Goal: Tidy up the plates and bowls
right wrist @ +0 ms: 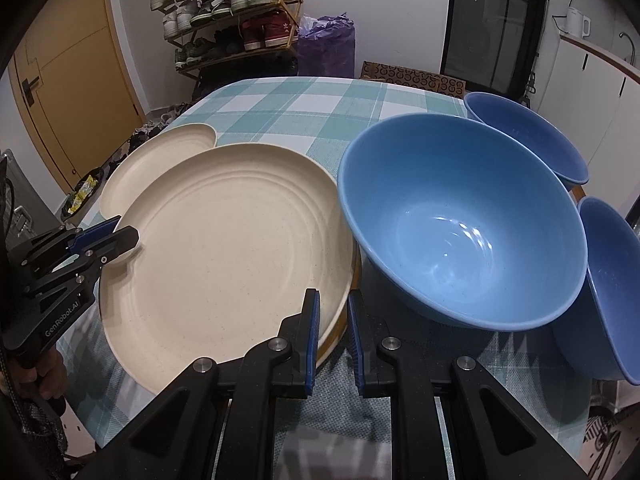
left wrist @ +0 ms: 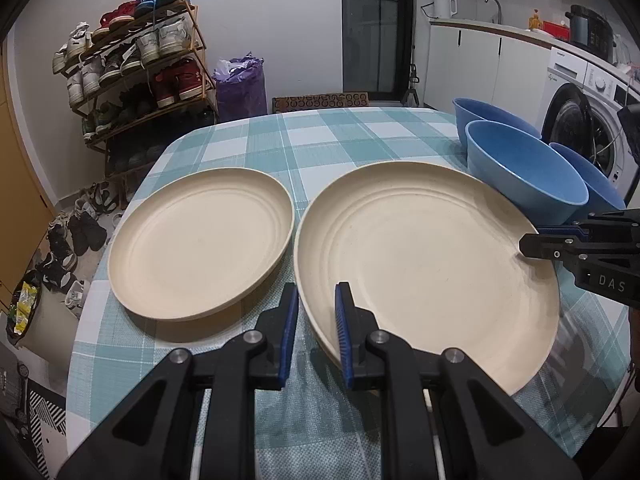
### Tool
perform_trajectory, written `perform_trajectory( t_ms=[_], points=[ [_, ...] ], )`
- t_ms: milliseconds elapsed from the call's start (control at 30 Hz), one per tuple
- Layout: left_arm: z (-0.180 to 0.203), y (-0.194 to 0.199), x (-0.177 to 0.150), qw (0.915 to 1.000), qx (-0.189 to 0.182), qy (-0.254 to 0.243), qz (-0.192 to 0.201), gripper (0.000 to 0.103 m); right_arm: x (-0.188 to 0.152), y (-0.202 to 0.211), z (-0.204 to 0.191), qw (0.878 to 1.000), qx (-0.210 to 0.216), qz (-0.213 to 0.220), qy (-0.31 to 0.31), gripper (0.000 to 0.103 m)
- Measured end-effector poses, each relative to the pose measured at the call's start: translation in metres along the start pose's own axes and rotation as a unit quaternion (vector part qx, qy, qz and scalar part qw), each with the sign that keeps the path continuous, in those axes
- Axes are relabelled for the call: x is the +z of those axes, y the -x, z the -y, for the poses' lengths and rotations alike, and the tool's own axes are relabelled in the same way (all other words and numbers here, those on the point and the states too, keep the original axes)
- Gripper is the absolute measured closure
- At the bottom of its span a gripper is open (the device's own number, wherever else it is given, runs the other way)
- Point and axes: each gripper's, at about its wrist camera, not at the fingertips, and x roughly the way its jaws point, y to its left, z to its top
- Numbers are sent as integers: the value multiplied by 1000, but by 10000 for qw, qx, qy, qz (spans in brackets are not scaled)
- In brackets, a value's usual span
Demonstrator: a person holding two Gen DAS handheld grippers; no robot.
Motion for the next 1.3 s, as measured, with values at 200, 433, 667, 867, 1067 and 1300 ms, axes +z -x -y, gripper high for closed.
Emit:
perform_trajectory(
  t_ms=[200, 433, 667, 867, 1067, 1300],
  points=[
    [3, -2, -1, 10000, 36, -58, -28, 87, -4, -4, 0, 10000, -78, -29, 12, 89],
    [4, -7, -2, 9999, 76, -105, -91, 87, -6, -8, -1, 9999, -133, -69, 41, 89],
    [5, -11, -4, 9998, 83, -126, -160, 87, -7, -12, 1, 9999, -113, -107, -2, 89],
    [6, -14, -5, 9997, 99, -159, -183, 87, -7, -14, 2, 9999, -108, -131, -17, 89],
    [8, -15, -7, 9994, 147, -255, -187, 87, -8, -14, 3, 9999, -104, -135, -14, 88],
    [9, -16, -9, 9994, 118, -221, -237, 82, -9, -15, 2, 9999, -88, -129, -10, 87]
  ],
)
